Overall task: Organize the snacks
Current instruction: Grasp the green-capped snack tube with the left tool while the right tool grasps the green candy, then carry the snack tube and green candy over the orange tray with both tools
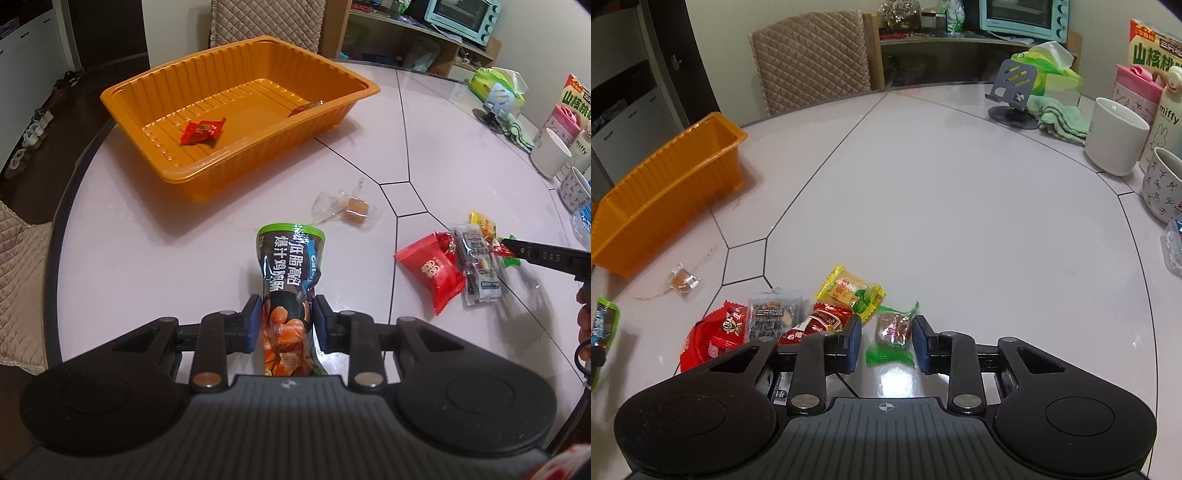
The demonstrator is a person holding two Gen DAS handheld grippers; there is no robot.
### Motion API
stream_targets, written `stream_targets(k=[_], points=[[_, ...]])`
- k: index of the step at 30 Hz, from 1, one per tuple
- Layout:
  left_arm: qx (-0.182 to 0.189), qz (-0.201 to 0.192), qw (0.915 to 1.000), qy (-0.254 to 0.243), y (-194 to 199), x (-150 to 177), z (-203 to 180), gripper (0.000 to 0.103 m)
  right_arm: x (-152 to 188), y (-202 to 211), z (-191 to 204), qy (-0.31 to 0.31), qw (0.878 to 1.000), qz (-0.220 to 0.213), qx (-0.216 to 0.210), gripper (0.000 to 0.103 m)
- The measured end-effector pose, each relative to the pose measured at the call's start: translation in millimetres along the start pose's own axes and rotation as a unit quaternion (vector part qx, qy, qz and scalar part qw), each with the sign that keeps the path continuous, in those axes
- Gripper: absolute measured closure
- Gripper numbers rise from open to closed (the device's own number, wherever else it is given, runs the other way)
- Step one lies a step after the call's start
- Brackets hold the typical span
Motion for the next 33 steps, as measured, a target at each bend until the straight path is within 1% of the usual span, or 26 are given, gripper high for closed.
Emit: stream_targets(k=[3, 11, 20, 27, 33], points=[[-0.001, 0.001, 1.0, 0.004, 0, 0, 3, 0.076, 0, -4, 0, 0.007, 1.0, 0.006, 0.007, 0.077], [-0.002, -0.003, 1.0, 0.005, 4, -1, 5, 0.076, -1, -3, 0, 0.023, 1.0, 0.011, 0.013, 0.082], [0.004, -0.013, 0.9999, 0.005, 14, -2, 5, 0.076, -6, 14, 4, 0.031, 1.0, -0.003, 0.007, 0.082], [0.013, -0.021, 0.9997, 0.007, 25, -6, 3, 0.076, -14, 39, 22, 0.036, 0.999, -0.024, -0.019, 0.082], [0.025, -0.029, 0.9992, 0.008, 36, -13, -2, 0.076, -18, 54, 53, 0.049, 0.997, -0.029, -0.06, 0.082]])
Point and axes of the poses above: each gripper's, at about its wrist camera, not at the fingertips, and y roughly against the way its jaws point, z to its left, x to its underside, the point moved 7 cm from there along -y, roughly the way its jaws point, and after that the axes turned 13 degrees about -x, right-handed, at the moved point
